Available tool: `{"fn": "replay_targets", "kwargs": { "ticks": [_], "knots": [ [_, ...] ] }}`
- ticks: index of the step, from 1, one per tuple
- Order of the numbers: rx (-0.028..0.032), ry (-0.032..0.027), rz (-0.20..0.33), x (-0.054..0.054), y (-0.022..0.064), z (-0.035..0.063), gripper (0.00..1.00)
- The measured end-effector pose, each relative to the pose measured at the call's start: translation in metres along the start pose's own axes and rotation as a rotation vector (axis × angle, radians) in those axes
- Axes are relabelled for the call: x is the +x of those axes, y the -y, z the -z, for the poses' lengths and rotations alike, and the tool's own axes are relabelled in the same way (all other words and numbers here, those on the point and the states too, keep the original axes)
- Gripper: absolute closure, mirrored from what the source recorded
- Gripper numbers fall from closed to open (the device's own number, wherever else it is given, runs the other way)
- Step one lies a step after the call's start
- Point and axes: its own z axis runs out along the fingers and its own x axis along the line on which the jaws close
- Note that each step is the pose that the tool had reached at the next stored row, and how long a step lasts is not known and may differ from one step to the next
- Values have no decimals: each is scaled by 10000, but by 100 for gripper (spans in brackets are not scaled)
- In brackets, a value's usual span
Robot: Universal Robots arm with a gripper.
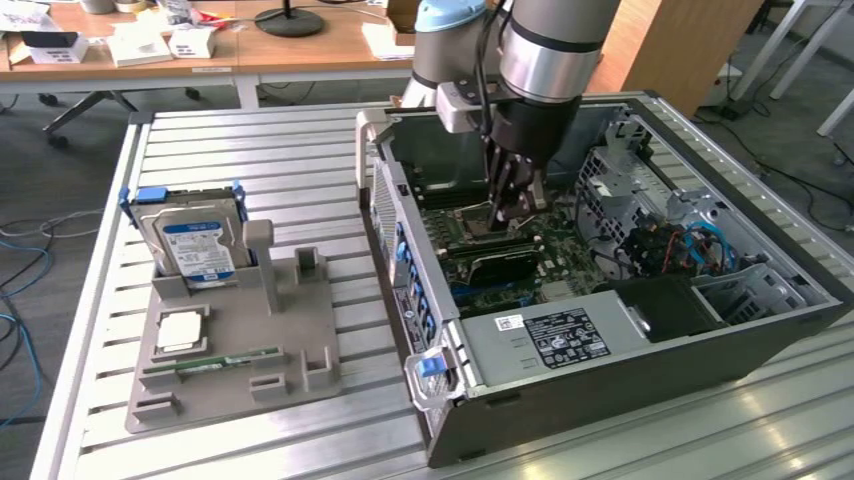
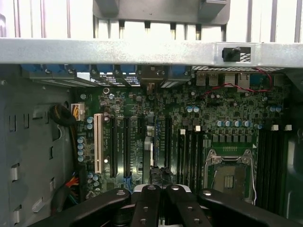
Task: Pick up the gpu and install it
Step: 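Press down on the gpu until it lock into place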
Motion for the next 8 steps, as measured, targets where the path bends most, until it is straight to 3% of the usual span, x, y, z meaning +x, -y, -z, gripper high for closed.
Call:
{"fn": "replay_targets", "kwargs": {
  "ticks": [6, 8],
  "knots": [
    [0, -1, 0, 0, 0, -4, 89],
    [0, 0, 0, -7, -42, -5, 89]
  ]
}}
